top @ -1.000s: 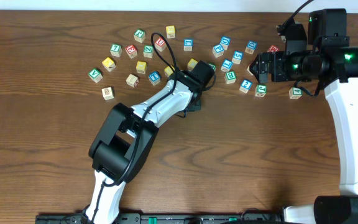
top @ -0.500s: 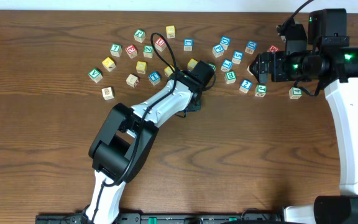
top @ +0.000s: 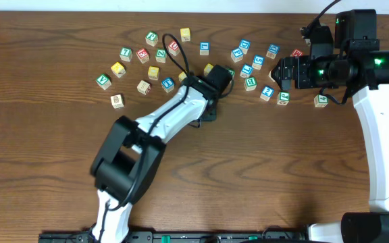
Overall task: Spell out AI2
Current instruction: 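Place the I block right of the A block and release, then move the right gripper over the blocks toward the blue 2 block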
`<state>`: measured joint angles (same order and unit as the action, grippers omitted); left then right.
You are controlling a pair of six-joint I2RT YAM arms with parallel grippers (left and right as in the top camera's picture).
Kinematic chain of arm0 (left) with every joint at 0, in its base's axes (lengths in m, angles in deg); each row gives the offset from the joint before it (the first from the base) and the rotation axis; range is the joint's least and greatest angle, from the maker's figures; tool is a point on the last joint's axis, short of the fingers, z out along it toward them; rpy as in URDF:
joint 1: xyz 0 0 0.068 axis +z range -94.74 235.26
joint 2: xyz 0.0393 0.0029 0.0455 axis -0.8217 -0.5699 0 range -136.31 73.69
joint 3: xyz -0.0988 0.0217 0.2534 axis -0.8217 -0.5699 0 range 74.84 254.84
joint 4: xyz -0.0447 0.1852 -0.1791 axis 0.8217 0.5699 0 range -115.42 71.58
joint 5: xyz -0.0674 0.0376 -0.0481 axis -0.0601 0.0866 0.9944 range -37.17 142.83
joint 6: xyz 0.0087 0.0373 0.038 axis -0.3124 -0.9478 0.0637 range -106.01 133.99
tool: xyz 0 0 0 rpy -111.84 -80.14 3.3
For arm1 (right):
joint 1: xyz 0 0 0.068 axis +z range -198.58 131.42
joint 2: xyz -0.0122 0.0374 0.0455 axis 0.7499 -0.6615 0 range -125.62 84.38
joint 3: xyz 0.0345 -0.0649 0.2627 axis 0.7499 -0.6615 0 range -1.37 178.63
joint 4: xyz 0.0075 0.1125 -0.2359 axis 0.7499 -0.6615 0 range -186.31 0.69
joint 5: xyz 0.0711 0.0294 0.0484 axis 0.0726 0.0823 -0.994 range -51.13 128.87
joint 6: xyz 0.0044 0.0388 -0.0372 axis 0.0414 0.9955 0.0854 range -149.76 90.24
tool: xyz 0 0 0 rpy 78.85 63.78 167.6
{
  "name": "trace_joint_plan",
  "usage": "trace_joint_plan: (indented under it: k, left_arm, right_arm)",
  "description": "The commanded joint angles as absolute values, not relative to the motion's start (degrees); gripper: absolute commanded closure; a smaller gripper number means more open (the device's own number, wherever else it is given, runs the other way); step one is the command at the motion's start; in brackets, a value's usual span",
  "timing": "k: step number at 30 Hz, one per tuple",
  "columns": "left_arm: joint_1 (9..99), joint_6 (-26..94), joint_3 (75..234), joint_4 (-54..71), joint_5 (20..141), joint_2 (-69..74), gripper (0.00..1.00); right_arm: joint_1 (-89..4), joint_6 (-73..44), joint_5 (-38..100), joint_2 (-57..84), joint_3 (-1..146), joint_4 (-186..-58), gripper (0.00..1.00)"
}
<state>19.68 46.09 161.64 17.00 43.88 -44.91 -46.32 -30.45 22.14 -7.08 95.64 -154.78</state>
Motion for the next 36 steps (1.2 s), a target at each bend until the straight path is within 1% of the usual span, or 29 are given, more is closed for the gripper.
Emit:
trace_joint_plan:
  k: [1,10,14,18,21,25,27,30,33,36]
  left_arm:
    - [20.21,43.09,162.89,18.5,43.36,-37.33,0.47]
    - [20.36,39.55,162.89,21.17,43.33,-25.24,0.46]
    - [22.0,39.05,162.89,22.79,43.33,-21.09,0.46]
    - [25.93,37.56,162.89,25.24,43.33,-18.12,0.46]
    - [29.67,36.01,162.89,26.72,43.31,-17.15,0.45]
    - [35.77,34.31,162.89,28.21,43.33,-17.04,0.45]
    - [37.69,34.31,162.89,28.36,43.31,-17.04,0.41]
    - [40.34,33.61,162.89,28.34,43.31,-17.04,0.4]
    - [42.46,31.97,162.89,28.38,43.31,-17.04,0.39]
    - [44.16,31.55,162.89,28.47,43.31,-17.04,0.35]
  right_arm:
    - [-45.91,-31.1,22.22,-7.08,96.34,-154.95,0.01]
    - [-45.91,-31.1,22.22,-7.08,96.34,-154.89,0.01]
    - [-45.91,-31.1,22.2,-7.08,96.34,-154.89,0.01]
    - [-45.91,-30.36,22.22,-7.1,96.34,-154.47,0.01]
    - [-45.91,-26.69,22.46,-7.15,96.34,-152.99,0.04]
    - [-45.36,-20.68,26.53,-7.58,96.45,-149.29,0.1]
    - [-44.75,-19.85,27.18,-8.26,96.84,-148.22,0.1]
    - [-43.59,-19.06,28.45,-10.86,99.77,-148.81,0.1]
    - [-42.06,-19.06,30.14,-15.67,105.8,-151.76,0.11]
    - [-40.86,-19.04,31.93,-21.55,113.39,-154.98,0.12]
